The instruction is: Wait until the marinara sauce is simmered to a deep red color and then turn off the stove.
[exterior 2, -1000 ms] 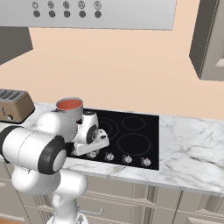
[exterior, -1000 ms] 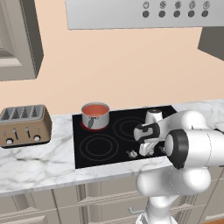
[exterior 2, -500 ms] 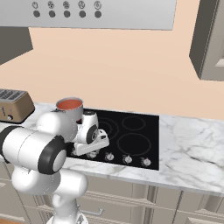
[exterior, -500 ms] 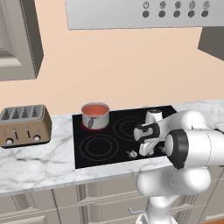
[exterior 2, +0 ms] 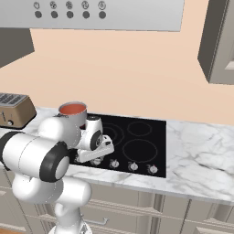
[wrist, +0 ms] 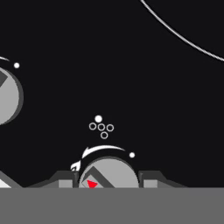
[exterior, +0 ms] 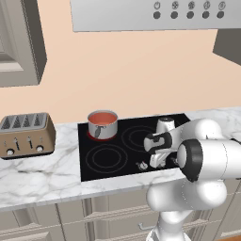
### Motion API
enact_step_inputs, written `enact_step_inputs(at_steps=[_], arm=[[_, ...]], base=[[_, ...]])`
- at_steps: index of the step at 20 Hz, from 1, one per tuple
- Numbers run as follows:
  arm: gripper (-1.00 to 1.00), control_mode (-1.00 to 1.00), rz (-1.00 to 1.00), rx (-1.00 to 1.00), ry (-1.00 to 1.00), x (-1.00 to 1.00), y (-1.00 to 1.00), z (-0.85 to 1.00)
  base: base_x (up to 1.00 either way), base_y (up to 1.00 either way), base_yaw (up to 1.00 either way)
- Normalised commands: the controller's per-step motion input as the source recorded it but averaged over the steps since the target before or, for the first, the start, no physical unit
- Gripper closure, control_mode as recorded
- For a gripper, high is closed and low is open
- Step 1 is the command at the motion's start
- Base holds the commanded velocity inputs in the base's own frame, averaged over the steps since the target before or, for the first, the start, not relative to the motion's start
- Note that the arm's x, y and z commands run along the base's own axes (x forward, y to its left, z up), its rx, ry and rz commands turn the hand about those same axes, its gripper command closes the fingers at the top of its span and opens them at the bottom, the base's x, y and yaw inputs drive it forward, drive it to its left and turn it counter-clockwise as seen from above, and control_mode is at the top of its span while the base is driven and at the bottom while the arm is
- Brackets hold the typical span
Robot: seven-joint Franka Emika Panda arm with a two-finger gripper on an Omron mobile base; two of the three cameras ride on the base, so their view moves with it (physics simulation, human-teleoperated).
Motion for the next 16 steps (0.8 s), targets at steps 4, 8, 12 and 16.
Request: enact_step_inputs(at_steps=[4,8,12,16], arm=[[1.00,-1.00,0.00,0.00,0.00,0.00,0.00,0.00],[1.00,-1.00,0.00,0.00,0.00,0.00,0.00,0.00],[1.00,-1.00,0.00,0.00,0.00,0.00,0.00,0.00],[1.00,-1.00,0.00,0.00,0.00,0.00,0.00,0.00]], base=[[0.00,0.00,0.00],[0.00,0.00,0.00],[0.00,0.00,0.00],[0.00,0.00,0.00]])
